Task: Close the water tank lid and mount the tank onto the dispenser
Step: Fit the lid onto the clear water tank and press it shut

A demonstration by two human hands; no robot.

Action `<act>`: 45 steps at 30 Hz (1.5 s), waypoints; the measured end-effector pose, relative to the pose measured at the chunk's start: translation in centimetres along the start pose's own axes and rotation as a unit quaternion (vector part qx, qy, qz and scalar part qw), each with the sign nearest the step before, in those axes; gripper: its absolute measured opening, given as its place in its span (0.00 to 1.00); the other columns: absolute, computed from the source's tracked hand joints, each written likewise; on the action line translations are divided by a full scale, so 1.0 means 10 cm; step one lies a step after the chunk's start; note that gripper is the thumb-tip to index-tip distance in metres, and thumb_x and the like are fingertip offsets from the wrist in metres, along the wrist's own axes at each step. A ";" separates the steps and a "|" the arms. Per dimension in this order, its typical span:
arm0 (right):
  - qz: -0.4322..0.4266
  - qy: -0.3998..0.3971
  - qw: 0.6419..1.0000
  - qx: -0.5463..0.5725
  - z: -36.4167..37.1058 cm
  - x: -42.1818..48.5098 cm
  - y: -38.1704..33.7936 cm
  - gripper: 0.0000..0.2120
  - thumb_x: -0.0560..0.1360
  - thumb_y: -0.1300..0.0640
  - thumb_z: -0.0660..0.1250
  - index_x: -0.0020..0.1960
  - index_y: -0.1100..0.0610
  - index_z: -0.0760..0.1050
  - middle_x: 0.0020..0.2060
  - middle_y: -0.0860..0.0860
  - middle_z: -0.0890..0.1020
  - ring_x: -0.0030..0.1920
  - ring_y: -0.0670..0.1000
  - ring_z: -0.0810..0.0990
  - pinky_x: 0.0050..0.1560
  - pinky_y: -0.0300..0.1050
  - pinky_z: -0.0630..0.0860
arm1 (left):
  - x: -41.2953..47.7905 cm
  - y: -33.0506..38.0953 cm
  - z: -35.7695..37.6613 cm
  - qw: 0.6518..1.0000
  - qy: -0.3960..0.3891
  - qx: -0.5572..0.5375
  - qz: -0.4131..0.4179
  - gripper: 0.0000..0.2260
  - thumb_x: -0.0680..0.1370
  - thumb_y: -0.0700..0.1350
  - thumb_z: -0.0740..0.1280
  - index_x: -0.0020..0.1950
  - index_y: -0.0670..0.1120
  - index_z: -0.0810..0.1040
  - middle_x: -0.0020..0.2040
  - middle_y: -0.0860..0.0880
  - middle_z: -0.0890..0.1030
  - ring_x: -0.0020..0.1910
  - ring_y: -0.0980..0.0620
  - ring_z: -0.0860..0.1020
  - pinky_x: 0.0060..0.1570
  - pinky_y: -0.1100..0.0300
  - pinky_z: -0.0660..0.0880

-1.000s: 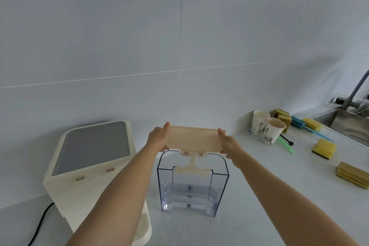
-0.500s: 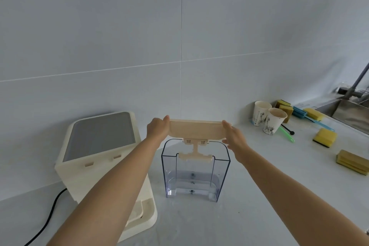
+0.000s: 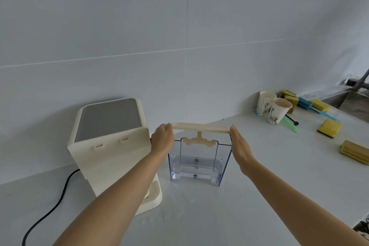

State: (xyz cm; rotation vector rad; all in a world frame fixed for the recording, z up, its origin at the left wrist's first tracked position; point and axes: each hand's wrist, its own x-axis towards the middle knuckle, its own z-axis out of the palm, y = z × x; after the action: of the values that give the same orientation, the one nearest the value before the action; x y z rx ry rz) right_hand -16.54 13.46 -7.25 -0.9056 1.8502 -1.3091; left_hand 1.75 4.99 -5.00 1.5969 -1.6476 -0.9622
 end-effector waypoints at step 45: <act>0.023 -0.086 0.982 -0.166 0.08 0.39 -0.23 0.12 0.75 0.50 0.58 0.50 0.59 0.69 0.47 0.55 0.73 0.45 0.53 0.71 0.42 0.43 0.66 | -0.12 -0.16 0.39 0.910 -0.099 -0.280 -0.288 0.40 0.72 0.62 0.63 0.76 0.43 0.53 0.75 0.44 0.61 0.72 0.43 0.62 0.72 0.48 0.59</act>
State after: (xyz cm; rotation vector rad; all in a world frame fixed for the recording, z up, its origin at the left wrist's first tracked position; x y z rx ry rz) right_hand -17.56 9.27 -5.80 -1.1034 1.9696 -0.8762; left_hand -0.71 6.48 -8.34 1.6174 -0.8643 -1.7602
